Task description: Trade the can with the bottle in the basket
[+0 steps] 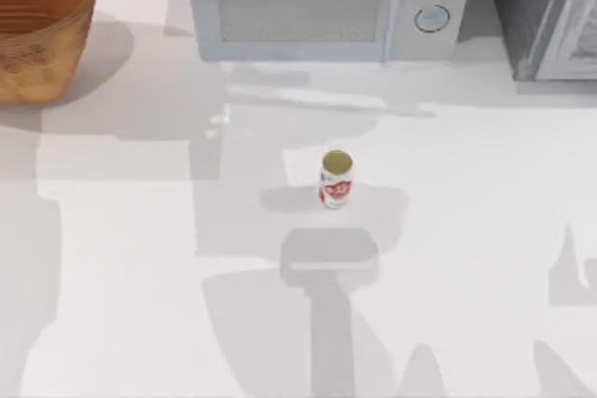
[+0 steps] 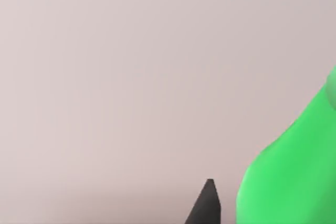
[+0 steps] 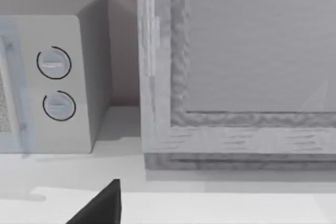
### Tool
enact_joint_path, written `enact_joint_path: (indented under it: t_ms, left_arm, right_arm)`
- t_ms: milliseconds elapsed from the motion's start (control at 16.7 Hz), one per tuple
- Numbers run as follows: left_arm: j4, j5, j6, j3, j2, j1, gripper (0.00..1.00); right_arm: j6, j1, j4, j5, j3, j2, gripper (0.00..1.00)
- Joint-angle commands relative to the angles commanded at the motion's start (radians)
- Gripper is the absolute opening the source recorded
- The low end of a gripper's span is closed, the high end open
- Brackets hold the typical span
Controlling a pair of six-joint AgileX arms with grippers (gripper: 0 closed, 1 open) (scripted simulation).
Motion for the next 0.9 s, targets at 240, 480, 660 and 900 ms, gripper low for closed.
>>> enact_joint_path:
  t_ms: [240, 480, 660, 900]
  left_arm:
    - [0.065, -0.012, -0.004, 0.053, 0.120, -0.016, 0.00]
    - [0.096, -0.019, -0.006, 0.077, 0.169, -0.024, 0.00]
    - [0.096, -0.019, -0.006, 0.077, 0.169, -0.024, 0.08]
    - [0.096, -0.019, -0.006, 0.077, 0.169, -0.024, 0.38]
  right_arm:
    - [0.000, 0.000, 0.000, 0.000, 0.000, 0.000, 1.00]
    - [0.000, 0.000, 0.000, 0.000, 0.000, 0.000, 1.00]
    - [0.000, 0.000, 0.000, 0.000, 0.000, 0.000, 1.00]
    - [0.000, 0.000, 0.000, 0.000, 0.000, 0.000, 1.00]
